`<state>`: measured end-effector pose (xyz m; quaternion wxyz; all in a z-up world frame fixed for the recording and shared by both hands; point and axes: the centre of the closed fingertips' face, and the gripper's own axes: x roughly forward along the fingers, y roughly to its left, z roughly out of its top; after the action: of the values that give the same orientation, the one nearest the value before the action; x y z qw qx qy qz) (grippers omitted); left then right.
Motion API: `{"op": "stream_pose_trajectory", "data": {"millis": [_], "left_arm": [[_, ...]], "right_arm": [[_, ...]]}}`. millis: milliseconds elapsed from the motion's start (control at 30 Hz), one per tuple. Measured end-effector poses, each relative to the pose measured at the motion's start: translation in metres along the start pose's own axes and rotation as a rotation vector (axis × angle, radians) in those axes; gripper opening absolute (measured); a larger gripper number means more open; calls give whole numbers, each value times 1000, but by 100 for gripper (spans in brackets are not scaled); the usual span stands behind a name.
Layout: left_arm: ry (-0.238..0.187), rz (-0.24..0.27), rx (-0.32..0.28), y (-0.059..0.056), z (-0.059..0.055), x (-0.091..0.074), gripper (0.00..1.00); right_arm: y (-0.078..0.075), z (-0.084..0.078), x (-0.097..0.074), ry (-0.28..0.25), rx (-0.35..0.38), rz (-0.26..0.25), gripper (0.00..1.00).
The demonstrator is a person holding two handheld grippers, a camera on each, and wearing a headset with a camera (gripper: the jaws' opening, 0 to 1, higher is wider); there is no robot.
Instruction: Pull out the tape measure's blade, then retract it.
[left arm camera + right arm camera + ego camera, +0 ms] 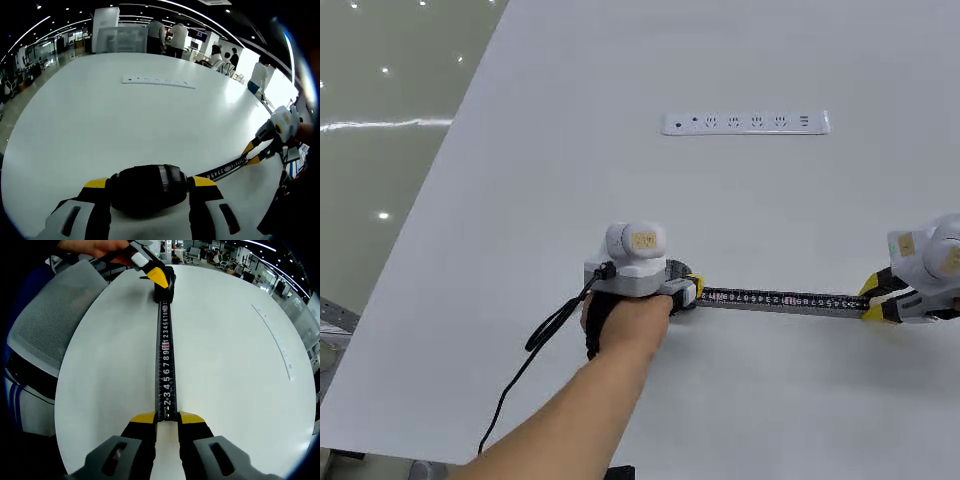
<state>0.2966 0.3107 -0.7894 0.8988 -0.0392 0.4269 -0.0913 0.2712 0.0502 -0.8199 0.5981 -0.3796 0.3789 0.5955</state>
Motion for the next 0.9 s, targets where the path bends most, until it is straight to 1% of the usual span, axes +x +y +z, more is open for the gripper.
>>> {"op": "stream_pose_trajectory", "data": {"millis": [100, 333, 533, 900], "left_arm": [[3, 1, 1, 0, -2, 0, 60], [-1, 0, 0, 0, -2, 0, 60], [-10, -2, 14, 0, -2, 0, 59], [-12, -3, 30, -1, -2, 0, 57]], "right_arm": [[0, 0, 0, -1, 3, -1, 12], [-1, 0, 0, -6, 7, 1, 12], [0, 0, 0, -3, 3, 2, 12], [0, 0, 0, -8, -3, -3, 11]]}}
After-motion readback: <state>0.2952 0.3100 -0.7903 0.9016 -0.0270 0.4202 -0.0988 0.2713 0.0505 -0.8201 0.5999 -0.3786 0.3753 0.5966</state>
